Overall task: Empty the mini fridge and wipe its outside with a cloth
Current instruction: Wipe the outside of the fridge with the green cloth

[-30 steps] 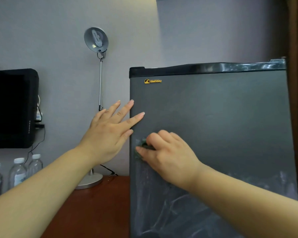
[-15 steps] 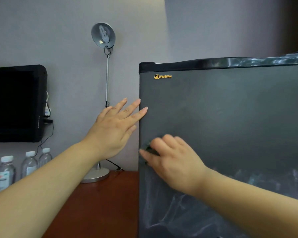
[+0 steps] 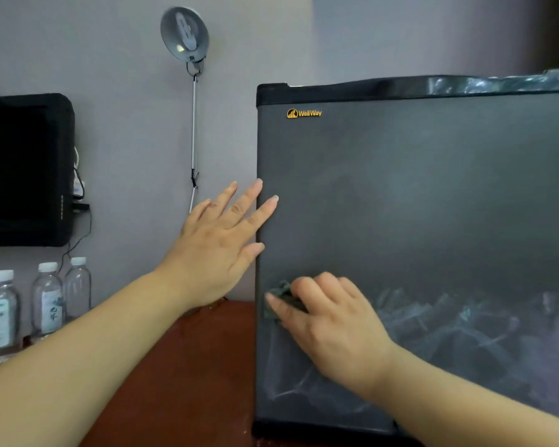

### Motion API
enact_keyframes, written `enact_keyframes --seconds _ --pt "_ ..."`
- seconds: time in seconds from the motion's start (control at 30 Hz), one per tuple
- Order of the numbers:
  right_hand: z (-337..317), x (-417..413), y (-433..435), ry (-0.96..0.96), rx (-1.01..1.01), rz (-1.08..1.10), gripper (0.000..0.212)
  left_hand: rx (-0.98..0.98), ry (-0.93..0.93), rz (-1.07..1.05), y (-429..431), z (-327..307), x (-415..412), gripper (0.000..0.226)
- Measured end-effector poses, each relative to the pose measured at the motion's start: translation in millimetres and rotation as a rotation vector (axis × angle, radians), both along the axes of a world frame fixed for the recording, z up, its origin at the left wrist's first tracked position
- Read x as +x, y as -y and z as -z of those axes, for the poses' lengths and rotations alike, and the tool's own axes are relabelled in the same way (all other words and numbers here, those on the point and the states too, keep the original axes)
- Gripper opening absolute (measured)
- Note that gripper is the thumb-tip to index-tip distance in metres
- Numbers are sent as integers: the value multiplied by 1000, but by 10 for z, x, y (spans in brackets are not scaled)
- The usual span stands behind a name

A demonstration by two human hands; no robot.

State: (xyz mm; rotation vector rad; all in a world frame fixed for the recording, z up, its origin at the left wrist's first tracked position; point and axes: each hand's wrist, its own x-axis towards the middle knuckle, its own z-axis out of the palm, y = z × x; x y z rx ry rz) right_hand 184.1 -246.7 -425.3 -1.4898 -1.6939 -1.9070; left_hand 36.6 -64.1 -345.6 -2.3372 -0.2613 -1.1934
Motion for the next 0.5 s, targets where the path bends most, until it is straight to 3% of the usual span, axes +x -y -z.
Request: enact_keyframes --seconds 0.07,0.2,0.33,0.5 --pt "76 -6 15 80 -86 9 38 -5 0 -1 6 7 8 66" --pt "-42 -12 16 -103 112 33 34 -20 13 -7 29 47 24 67" --pt "142 -29 46 -11 7 68 43 -36 13 -20 47 67 21 68" --pt "54 75 162 -178 181 128 50 -37 9 -57 96 122 5 69"
